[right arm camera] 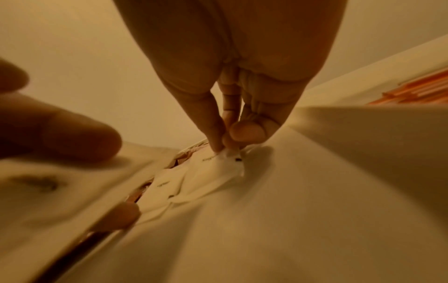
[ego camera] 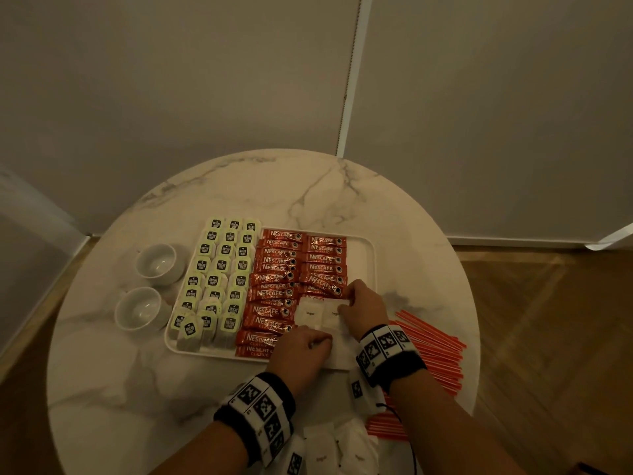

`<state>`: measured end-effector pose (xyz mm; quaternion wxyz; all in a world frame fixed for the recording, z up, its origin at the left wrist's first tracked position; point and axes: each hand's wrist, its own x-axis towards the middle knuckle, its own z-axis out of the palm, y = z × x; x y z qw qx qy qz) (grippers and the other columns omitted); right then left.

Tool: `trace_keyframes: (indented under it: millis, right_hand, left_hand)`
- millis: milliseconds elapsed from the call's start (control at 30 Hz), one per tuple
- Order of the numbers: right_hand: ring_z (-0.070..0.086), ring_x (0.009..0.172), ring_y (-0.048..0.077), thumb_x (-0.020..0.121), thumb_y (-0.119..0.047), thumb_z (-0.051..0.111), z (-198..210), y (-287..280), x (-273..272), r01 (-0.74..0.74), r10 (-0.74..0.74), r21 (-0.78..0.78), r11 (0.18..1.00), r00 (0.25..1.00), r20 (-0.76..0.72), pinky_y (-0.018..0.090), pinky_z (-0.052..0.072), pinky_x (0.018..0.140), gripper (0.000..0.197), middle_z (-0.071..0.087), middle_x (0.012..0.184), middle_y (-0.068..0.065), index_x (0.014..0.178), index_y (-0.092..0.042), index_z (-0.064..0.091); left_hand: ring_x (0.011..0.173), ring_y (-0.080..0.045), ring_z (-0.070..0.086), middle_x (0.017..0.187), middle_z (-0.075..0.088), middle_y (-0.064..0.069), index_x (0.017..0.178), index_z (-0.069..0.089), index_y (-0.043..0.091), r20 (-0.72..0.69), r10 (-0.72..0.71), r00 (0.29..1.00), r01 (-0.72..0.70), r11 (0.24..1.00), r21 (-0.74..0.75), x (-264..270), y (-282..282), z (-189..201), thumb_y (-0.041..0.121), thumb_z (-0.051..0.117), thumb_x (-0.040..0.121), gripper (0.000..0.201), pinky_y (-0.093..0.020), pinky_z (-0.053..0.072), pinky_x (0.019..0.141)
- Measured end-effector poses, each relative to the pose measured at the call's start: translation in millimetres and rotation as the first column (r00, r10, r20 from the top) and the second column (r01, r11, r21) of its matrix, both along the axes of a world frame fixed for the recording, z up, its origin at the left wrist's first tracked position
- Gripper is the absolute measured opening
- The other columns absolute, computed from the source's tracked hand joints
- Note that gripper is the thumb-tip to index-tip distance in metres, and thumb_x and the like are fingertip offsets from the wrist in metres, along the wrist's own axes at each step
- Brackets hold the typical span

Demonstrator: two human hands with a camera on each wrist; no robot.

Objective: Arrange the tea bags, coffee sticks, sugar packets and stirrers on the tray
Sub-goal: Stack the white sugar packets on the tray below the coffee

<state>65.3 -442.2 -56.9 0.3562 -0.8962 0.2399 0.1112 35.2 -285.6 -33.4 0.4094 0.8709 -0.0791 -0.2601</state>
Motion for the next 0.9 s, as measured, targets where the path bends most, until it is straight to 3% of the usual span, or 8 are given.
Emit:
trace_keyframes:
  millis: [200,467,667,900]
  right_hand:
    - [0.059,0.089,0.019,0.084,-0.01,0.061,-4,-2,-3,0.024,-0.024,-0.016,1.0,1.0,-0.007,0.03,0.05,0.08,0.017,0.062,0.096,0.002,0.095,-0.018,0.052]
    - [0.056,0.09,0.018,0.084,-0.01,0.06,-3,1,-1,-0.039,0.039,-0.046,0.998,0.999,0.001,0.027,0.046,0.079,0.018,0.061,0.1,0.003,0.095,-0.018,0.048]
    - [0.052,0.092,0.018,0.085,-0.011,0.059,-2,4,-1,-0.08,0.079,-0.062,0.995,0.997,-0.008,0.026,0.042,0.081,0.019,0.057,0.105,0.005,0.099,-0.015,0.047]
    - [0.047,0.087,0.014,0.086,-0.009,0.057,-1,7,-1,-0.079,0.08,-0.084,0.993,0.997,0.013,0.023,0.036,0.076,0.021,0.055,0.105,0.005,0.106,-0.012,0.049]
  left_hand:
    - [0.103,-0.011,0.057,0.113,0.066,-0.002,0.115,0.069,0.014,0.004,-0.007,1.0,0.007,1.0,0.006,0,0,2,0.024,0.056,0.094,0.027,-0.018,0.04,0.089]
    - [0.104,-0.007,0.057,0.117,0.066,-0.001,0.117,0.068,0.013,0.002,0.001,1.0,-0.001,1.0,0.017,-1,-1,4,0.023,0.056,0.094,0.028,-0.012,0.036,0.085]
    - [0.109,-0.011,0.057,0.119,0.064,-0.001,0.119,0.067,0.017,-0.028,0.001,1.0,-0.001,1.0,0.011,-1,-1,1,0.025,0.056,0.094,0.029,-0.019,0.041,0.092]
    - [0.108,-0.011,0.056,0.12,0.062,0.0,0.12,0.066,0.017,-0.028,0.014,1.0,-0.014,1.0,0.005,-3,-1,-1,0.026,0.056,0.094,0.03,-0.017,0.039,0.09]
